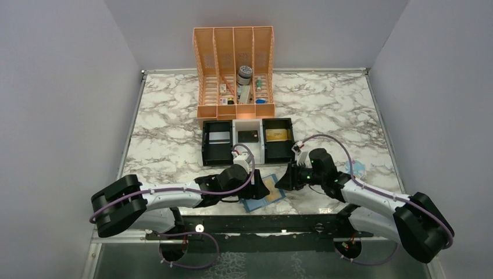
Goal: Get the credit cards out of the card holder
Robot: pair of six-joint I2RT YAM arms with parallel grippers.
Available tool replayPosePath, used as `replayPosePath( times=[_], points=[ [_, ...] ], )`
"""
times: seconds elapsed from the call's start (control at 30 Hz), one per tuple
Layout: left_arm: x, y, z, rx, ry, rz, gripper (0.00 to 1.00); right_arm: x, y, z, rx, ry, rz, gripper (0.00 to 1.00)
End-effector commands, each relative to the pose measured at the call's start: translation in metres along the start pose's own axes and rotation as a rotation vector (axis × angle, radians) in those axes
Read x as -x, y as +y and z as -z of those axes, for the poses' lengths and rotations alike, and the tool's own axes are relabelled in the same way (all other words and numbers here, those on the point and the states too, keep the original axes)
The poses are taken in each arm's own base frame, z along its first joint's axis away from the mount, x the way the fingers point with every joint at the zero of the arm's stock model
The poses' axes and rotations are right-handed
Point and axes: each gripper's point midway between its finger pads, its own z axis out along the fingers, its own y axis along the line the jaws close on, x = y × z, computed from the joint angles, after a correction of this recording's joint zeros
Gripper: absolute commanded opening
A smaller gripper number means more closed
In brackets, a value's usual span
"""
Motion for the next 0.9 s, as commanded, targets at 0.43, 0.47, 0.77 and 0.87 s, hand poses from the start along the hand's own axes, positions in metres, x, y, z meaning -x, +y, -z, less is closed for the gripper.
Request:
replayPosePath(
  times=[0.43, 0.47, 0.77, 0.87],
  points=[
    [-0.002, 0.004, -0.013, 0.006, -0.038, 0.018, 0.55, -0.029, -0.016, -0.018, -0.001, 0.127, -0.048, 0.18],
    [-0.002, 0.004, -0.014, 0.009, -0.040, 0.018, 0.54, -0.031, -0.016, -0.018, 0.002, 0.127, -0.055, 0.17],
    [-0.005, 0.030, -0.013, 0.085, -0.086, 0.079, 0.48, -0.045, -0.014, -0.013, 0.028, 0.130, -0.095, 0.16],
    [-0.007, 0.036, -0.015, 0.095, -0.097, 0.111, 0.48, -0.050, -0.010, -0.012, 0.055, 0.135, -0.107, 0.15]
  ],
)
